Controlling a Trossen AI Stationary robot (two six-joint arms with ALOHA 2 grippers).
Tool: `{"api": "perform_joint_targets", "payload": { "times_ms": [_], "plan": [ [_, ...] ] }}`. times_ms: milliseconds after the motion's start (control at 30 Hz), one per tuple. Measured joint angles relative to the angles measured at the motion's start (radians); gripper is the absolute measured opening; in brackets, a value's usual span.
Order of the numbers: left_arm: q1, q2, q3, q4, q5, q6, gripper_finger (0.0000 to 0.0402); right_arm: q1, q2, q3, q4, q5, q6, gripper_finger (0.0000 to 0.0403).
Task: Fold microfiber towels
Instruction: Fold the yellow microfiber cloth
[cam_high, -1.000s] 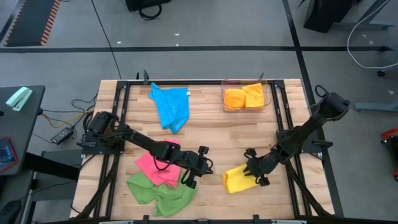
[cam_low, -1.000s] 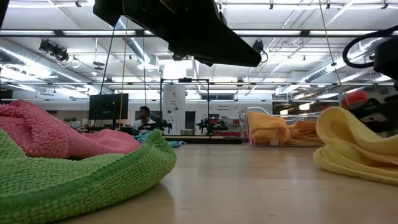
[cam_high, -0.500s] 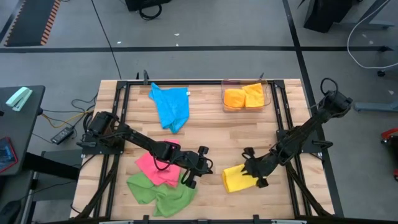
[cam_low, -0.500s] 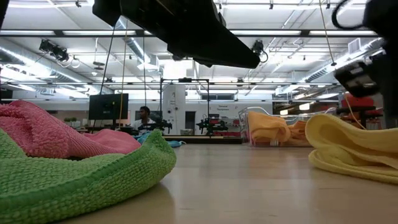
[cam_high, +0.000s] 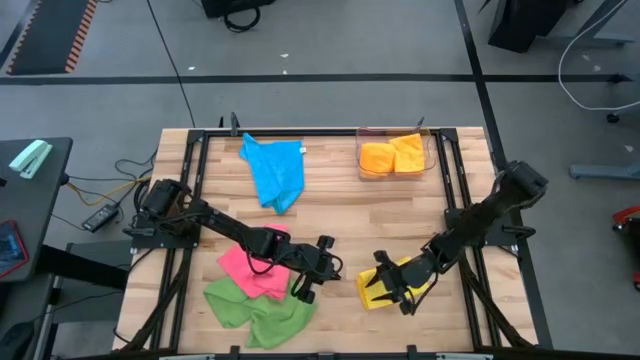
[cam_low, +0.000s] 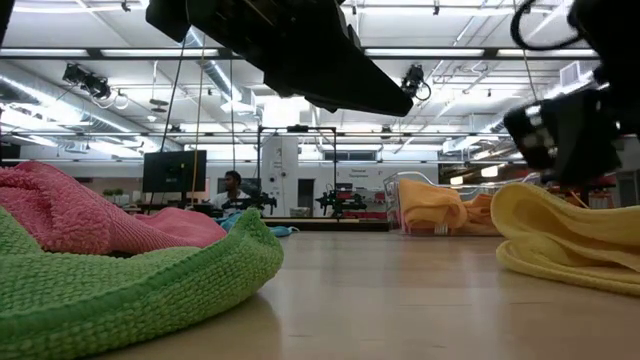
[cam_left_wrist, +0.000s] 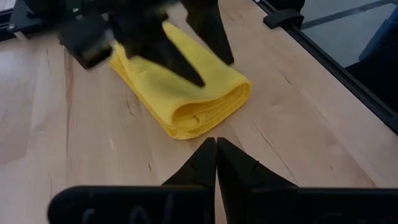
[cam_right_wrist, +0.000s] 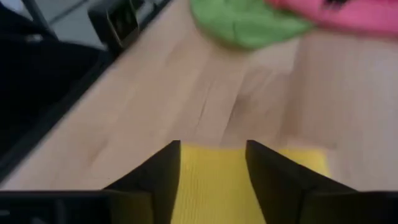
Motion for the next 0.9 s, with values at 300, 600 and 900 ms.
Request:
{"api": "perform_joint_targets", "payload": {
  "times_ms": [300,600,900],
  "plan": [
    [0.000,0.000,0.000,-0.005,0.000,-0.001,0.0024,-0.035,0.190,0.005,0.035,-0.004,0.047,0.0220],
    [0.000,0.000,0.000,-0.012,0.000,-0.002,0.0018,-0.043,-0.033,0.001,-0.114,0.037,-0.043,0.0217],
    [0.000,0.000,0.000,-0.019,0.000,-0.008,0.0021,-0.024,-0.319,0.001,-0.610,-0.107,0.115,0.0216]
  ]
}}
